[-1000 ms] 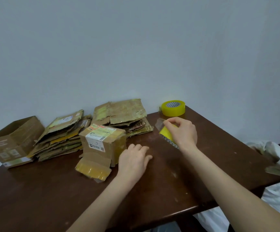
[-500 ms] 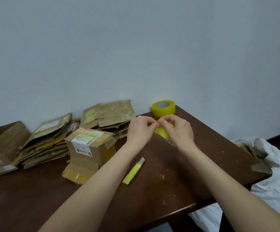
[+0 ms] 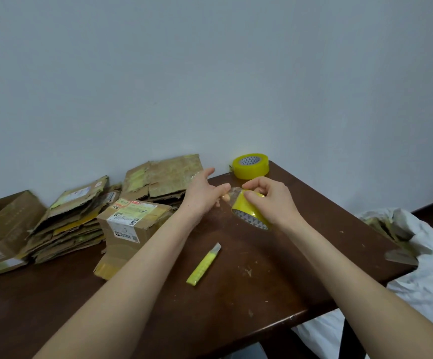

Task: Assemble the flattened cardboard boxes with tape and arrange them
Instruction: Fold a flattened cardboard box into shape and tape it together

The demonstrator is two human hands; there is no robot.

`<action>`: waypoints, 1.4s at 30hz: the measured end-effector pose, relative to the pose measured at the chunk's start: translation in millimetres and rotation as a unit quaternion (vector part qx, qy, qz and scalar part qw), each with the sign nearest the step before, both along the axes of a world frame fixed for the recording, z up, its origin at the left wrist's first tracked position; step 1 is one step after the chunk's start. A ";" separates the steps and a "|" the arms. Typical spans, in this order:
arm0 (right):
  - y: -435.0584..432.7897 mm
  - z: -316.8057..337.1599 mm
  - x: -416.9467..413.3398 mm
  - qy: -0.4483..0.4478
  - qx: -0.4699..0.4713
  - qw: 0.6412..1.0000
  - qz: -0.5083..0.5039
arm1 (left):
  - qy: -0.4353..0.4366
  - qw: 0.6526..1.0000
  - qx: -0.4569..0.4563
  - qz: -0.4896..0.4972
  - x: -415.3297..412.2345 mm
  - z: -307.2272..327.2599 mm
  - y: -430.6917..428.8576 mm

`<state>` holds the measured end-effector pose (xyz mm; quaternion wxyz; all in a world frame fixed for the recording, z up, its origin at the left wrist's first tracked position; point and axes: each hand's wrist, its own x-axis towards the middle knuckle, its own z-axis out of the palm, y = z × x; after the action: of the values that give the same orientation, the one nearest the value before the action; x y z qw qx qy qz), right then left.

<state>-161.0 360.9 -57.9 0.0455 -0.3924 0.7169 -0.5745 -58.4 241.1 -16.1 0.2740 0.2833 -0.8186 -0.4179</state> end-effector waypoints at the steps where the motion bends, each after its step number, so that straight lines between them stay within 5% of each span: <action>1: -0.7 -1.1 0.9 0.001 -0.003 1.000 -0.001 | 0.002 1.000 -0.025 -0.005 0.9 1.4 0.6; 12: -1.6 2.5 1.0 0.036 -0.007 0.999 -0.026 | -0.081 0.973 -0.216 -0.001 1.8 3.7 6.0; 19: -0.3 2.5 5.6 0.081 -0.002 0.996 -0.034 | -0.155 0.928 -0.338 0.035 -2.7 4.5 2.5; 23: -2.3 3.0 9.7 0.172 0.079 0.980 -0.054 | -0.207 0.876 -0.429 0.075 2.2 2.9 3.5; 29: -7.7 -16.0 6.0 0.242 0.353 0.902 -0.049 | -0.143 0.890 -0.389 0.188 67.9 23.3 -63.7; 35: -69.5 24.3 86.9 0.180 0.161 0.970 0.027 | -0.200 0.903 -0.303 0.231 124.7 15.4 -132.5; 39: -118.9 10.6 160.8 0.105 0.222 0.957 0.151 | -0.295 0.907 -0.224 0.201 137.4 -7.0 -145.9; 42: -140.3 -5.3 182.4 0.041 0.228 0.966 0.117 | -0.280 0.905 -0.212 0.239 154.6 -23.5 -149.7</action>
<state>21.4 220.5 -63.2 0.1715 -0.4763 0.7790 -0.3700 96.3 91.4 -39.6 0.1790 0.5111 -0.8385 -0.0603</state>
